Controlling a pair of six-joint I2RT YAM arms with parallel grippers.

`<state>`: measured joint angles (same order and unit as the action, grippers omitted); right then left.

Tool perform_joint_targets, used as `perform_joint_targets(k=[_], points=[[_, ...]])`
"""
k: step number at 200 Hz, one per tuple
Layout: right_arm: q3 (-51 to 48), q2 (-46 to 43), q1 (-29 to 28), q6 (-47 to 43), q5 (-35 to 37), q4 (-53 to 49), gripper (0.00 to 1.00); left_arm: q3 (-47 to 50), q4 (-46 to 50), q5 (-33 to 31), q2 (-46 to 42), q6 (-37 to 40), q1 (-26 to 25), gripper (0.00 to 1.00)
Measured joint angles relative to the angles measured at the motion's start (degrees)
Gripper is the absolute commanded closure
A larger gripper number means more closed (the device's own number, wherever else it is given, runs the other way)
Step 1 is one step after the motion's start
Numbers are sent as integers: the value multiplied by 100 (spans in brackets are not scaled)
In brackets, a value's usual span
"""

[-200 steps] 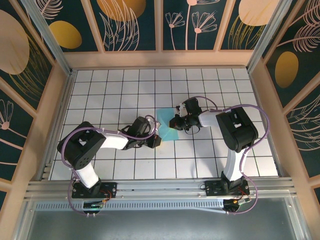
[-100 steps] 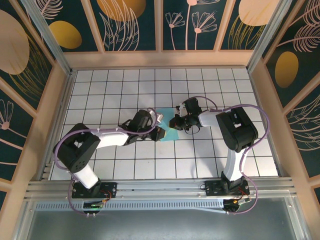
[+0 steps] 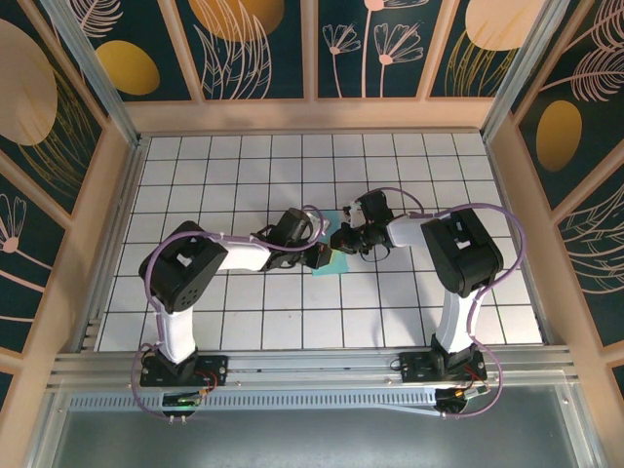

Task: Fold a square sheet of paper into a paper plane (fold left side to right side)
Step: Fold the triangle a second time at the center of the table.

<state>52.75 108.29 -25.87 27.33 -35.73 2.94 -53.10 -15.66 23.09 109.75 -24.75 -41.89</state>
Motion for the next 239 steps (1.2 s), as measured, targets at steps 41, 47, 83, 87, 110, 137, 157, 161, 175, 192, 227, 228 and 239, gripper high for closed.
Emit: perform_joint_targets(k=[41,47,83,87,110,137,157,161,175,192,227,228,239], points=[[0,0,0,0,0,0,100,63,39,-20,33,59,0,100],[0,0,0,0,0,0,100,74,20,-17,33,63,0,100],[0,0,0,-2,0,0,100,313,-264,-17,-50,74,0,100],[0,0,0,-2,0,0,100,376,-291,-15,-90,74,0,100],[0,0,0,-2,0,-2,100,752,-407,-15,-354,72,0,100],[7,2,0,-2,0,-15,100,1207,-426,15,-715,72,0,100],[26,4,0,-2,0,-42,100,1499,-411,28,-979,74,0,100],[26,4,0,-2,-2,-42,100,1550,-391,24,-1043,72,0,100],[35,4,0,-2,-15,-48,100,1676,-304,-11,-1259,72,0,99],[57,4,0,-2,-15,-83,100,1700,-275,-109,-1497,66,0,96],[142,-9,-7,2,46,-208,86,1700,-278,-476,-1912,-81,20,87],[144,-13,-7,7,52,-212,85,1700,-278,-490,-1919,-83,24,86],[157,-59,-7,-9,101,-240,77,1694,-273,-686,-1993,-184,55,76]])
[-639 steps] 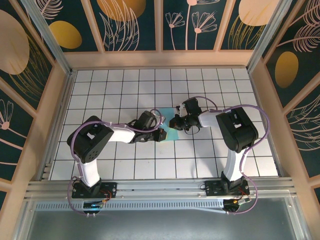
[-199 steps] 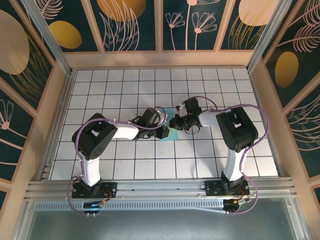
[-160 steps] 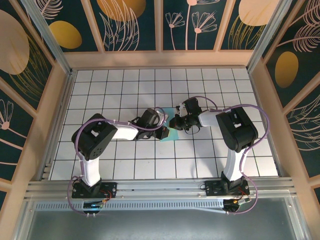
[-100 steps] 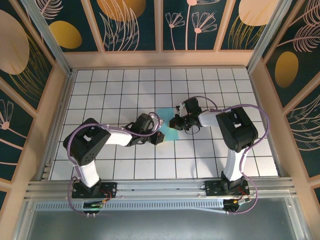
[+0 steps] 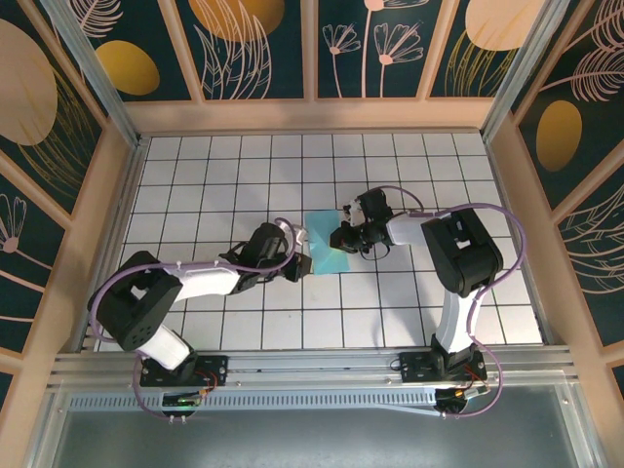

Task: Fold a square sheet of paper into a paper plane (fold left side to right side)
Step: Fold the triangle a second time at the center of the table, then turn over the paper at the center of the table.

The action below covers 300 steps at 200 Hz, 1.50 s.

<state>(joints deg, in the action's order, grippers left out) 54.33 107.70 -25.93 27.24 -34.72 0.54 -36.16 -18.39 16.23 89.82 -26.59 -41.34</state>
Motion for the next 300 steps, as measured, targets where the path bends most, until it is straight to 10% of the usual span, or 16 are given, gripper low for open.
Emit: perform_joint_targets(k=[46,129,217,300], points=[[2,-752,79,-83,382,-144,53,-236,125,-625,-63,-299,129,57],[-1161,-2164,1049,-76,726,337,28,-1082,146,-470,761,-704,417,52],[-1631,-2271,1346,140,321,748,26,-1235,-151,186,1523,-979,573,71],[-1631,-2269,1349,140,295,745,26,-1329,-225,304,1687,-970,573,69]])
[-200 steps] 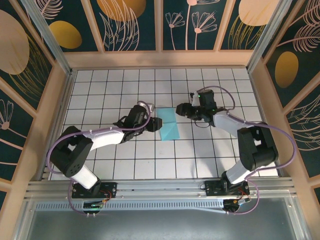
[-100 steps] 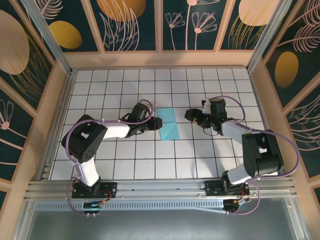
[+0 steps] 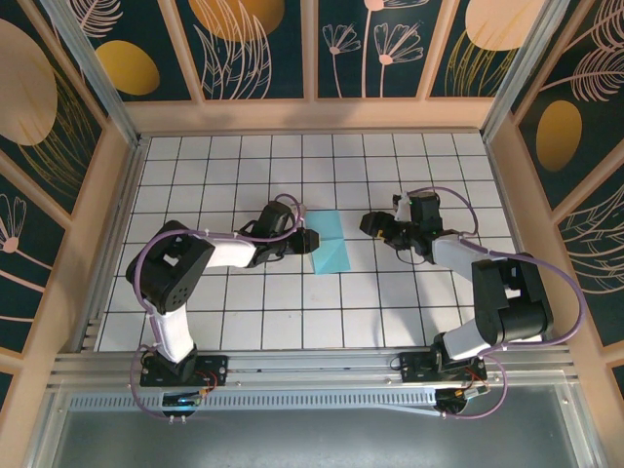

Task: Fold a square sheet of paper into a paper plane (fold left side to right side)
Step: Turn over the paper at the center of the table.

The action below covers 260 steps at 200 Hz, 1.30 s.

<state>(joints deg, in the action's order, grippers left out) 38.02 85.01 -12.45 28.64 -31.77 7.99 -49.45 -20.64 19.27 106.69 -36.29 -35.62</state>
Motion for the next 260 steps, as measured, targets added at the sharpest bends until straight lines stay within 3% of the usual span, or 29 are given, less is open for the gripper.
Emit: perform_joint_targets(k=[78,117,260], points=[[0,46,0,13,-232,24,35,-11,-37,79,157,-2,0,93],[0,181,-15,42,-544,219,42,87,-299,85,85,-2,0,100],[153,1425,-964,710,-846,1919,41,1156,-1266,-352,-1152,-306,0,100]])
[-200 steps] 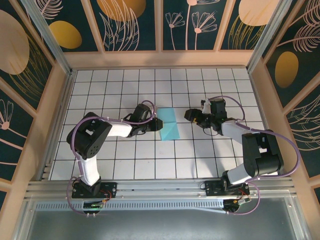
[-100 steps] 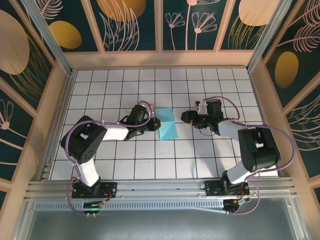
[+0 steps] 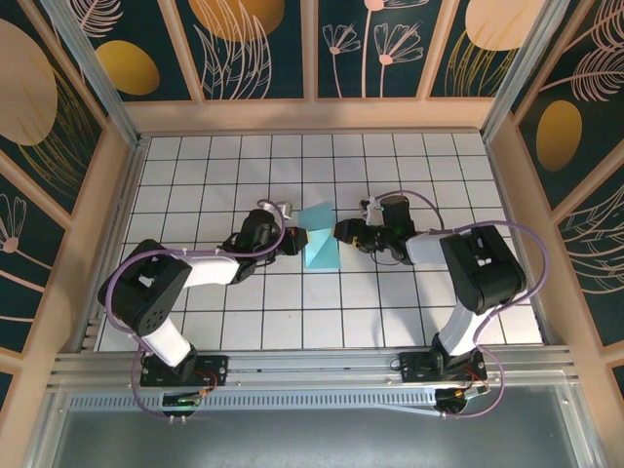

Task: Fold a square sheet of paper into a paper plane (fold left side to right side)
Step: Turn over the paper at the center of the table.

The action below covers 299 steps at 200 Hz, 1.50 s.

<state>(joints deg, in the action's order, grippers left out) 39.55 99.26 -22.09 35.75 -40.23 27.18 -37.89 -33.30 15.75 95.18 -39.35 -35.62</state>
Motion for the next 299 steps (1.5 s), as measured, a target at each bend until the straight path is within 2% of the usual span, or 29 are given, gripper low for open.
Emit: perform_joint_targets(k=[75,221,274,299], points=[[332,627,-225,369,-144,732,41,9,-17,-15,-9,-83,0,100],[525,1023,-319,791,-188,1360,46,9,-76,-83,214,-184,0,100],[636,1108,-382,715,-122,1161,53,31,-101,-162,415,-297,0,97],[734,1154,-461,614,-39,986,59,39,-101,-173,487,-326,0,91]])
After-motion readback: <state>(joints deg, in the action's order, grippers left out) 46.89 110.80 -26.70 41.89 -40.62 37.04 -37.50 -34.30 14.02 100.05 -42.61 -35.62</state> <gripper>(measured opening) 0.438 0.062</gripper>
